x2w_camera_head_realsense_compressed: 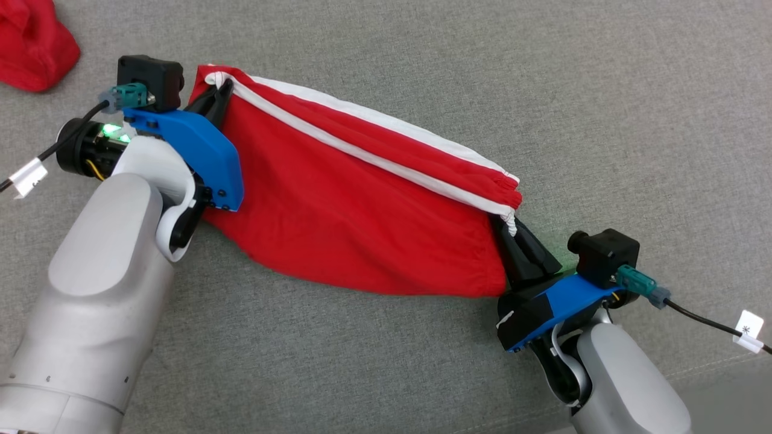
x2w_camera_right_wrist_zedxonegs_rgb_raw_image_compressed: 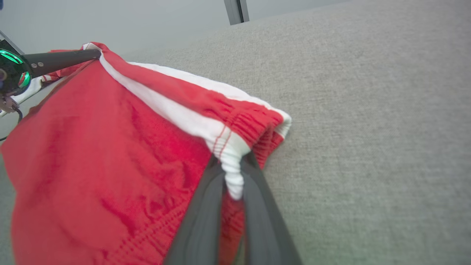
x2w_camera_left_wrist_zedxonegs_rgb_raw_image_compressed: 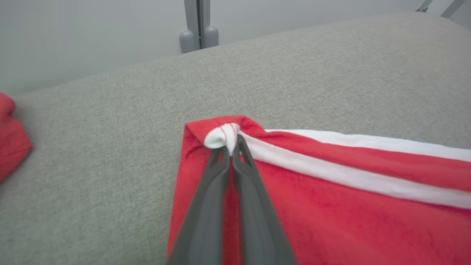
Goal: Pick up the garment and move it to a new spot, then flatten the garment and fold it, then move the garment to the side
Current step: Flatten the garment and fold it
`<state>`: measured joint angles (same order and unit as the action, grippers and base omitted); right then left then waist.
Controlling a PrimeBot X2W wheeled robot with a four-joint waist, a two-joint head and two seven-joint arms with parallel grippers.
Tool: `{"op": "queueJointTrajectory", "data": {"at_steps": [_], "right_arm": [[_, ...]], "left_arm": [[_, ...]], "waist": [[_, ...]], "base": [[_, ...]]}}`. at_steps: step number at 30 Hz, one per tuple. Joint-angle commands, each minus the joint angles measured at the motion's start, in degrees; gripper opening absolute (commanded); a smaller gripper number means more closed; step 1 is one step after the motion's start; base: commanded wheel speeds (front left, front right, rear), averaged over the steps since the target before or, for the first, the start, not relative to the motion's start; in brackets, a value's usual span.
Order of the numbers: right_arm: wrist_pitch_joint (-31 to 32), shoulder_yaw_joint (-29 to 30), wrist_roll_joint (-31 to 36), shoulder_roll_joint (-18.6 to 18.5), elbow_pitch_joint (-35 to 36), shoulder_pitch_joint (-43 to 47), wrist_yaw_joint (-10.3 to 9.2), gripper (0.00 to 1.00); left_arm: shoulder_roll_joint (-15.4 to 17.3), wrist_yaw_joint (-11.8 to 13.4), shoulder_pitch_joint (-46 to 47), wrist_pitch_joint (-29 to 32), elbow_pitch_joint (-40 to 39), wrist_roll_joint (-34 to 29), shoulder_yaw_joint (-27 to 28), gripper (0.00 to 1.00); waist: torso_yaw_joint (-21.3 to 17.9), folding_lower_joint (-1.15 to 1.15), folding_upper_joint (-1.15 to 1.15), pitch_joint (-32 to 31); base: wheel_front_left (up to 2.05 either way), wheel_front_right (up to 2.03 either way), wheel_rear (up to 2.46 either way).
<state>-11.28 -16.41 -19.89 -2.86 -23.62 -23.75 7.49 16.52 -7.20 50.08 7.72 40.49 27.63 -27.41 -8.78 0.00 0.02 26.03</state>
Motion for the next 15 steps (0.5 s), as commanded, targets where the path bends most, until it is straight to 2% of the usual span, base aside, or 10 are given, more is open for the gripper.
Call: {"op": "queueJointTrajectory", "data": {"at_steps": [1,2,3,10,15], "right_arm": [[-0.63,-0.20,-0.37,-0.07,-0.64,-1.34,0.01,0.42],[-0.88,-0.30,-0.55,-0.08,-0.99,-1.54,0.01,0.71],[-1.20,-0.38,-0.86,-0.08,-1.34,-1.81,0.01,1.00],[-2.65,0.66,-1.28,-0.07,-2.09,-1.84,0.01,1.00],[-3.00,3.17,0.34,-0.06,-0.74,0.97,0.01,1.00]], "left_arm": [[-0.15,-0.30,1.30,-1.16,0.71,-0.29,-0.16,0.69],[-0.50,-0.31,1.58,-1.74,1.24,-0.19,-0.20,1.00],[-0.75,-0.32,1.82,-2.20,1.77,-0.13,-0.35,1.00],[-1.59,-0.36,1.32,-5.70,3.95,-0.26,-1.84,1.00],[-0.81,-0.41,-1.80,-7.27,2.50,1.15,-2.21,1.00]], "waist": [[-0.03,0.00,-0.02,0.04],[-0.02,0.00,-0.02,0.08],[0.00,0.00,-0.02,0.11],[0.48,0.00,-0.02,-0.59],[1.26,0.00,-0.02,-2.19]], "base": [[0.00,0.00,0.00],[0.00,0.00,0.00],[0.00,0.00,0.00],[0.00,0.00,0.00],[0.00,0.00,0.00]]}}
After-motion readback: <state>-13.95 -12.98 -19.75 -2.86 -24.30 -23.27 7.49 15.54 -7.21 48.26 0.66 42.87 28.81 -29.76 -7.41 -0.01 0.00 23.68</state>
